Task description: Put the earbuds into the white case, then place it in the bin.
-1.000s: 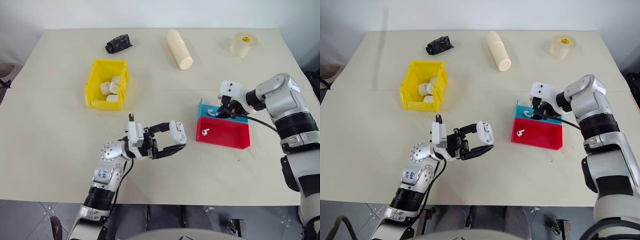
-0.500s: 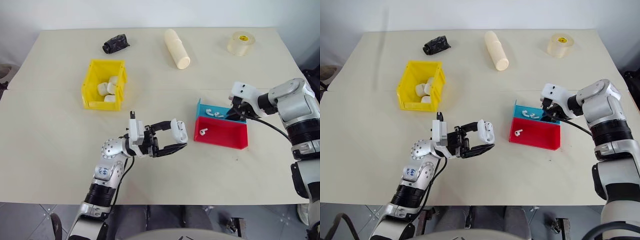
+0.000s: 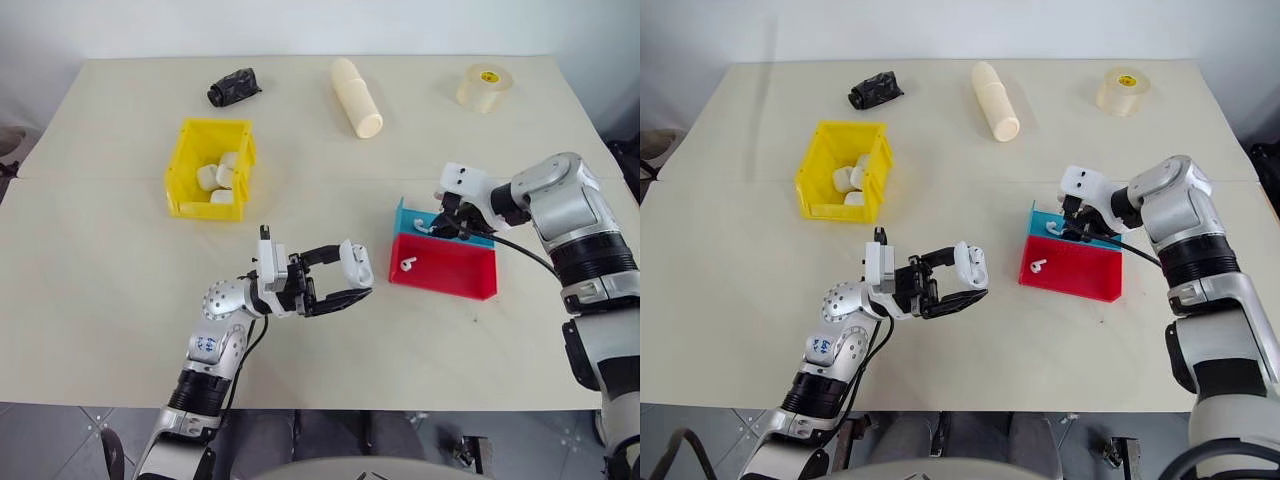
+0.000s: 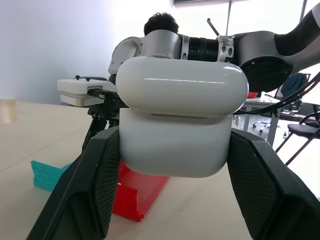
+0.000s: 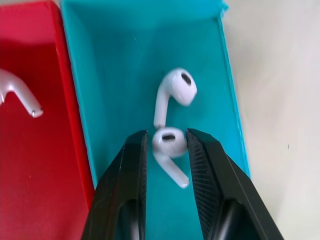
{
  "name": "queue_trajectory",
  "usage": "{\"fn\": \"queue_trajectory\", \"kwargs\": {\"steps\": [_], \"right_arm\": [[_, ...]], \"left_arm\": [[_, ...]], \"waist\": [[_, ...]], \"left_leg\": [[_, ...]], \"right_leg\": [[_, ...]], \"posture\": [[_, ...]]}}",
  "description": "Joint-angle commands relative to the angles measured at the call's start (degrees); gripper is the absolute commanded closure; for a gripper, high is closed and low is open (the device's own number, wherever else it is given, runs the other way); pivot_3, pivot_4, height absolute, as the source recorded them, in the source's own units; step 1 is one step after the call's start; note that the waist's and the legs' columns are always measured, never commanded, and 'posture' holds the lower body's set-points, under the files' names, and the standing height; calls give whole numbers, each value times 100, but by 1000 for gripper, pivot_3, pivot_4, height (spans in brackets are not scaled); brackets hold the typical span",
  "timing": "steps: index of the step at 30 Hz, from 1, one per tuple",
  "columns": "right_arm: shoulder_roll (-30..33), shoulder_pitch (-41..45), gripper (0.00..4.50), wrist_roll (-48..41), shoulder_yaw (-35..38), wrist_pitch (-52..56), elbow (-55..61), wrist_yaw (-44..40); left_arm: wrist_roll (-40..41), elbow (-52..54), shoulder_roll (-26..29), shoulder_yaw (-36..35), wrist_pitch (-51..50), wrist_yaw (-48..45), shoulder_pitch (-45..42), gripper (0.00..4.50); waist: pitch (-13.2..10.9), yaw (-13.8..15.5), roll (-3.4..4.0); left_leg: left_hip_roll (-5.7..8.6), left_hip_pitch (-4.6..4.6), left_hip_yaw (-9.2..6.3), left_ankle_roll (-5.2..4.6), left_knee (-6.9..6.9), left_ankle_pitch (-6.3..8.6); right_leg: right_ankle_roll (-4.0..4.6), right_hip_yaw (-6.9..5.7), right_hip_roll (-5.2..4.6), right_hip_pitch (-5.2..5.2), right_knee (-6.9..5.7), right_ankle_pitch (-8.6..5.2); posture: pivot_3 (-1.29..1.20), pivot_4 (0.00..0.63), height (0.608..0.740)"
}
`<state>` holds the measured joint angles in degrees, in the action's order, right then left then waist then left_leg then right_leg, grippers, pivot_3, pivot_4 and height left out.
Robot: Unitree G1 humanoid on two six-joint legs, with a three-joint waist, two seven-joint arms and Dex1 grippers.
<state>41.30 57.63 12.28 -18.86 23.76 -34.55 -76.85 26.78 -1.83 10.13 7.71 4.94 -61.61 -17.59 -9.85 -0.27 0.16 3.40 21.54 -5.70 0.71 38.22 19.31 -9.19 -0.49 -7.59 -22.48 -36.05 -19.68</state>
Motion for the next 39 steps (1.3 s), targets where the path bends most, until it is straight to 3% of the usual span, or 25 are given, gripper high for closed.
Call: {"fn": "queue_trajectory", "kwargs": {"steps": [1, 39], "right_arm": [[-36, 24, 3248, 92, -128, -68, -145, 7], [265, -10, 3248, 373, -321, -404, -289, -151]], "left_arm": [[111, 309, -15, -30, 20, 43, 18, 1702], [117, 342, 4, -45, -12, 66, 41, 1702]], "waist": [[0, 0, 0], [1, 16, -2]], "left_leg": [[0, 0, 0, 0, 1, 0], [2, -1, -5, 0, 6, 0]], "right_leg": [[0, 0, 0, 1, 0, 0], [0, -3, -2, 5, 2, 0]], "posture": [[0, 150, 740], [0, 150, 740]]}}
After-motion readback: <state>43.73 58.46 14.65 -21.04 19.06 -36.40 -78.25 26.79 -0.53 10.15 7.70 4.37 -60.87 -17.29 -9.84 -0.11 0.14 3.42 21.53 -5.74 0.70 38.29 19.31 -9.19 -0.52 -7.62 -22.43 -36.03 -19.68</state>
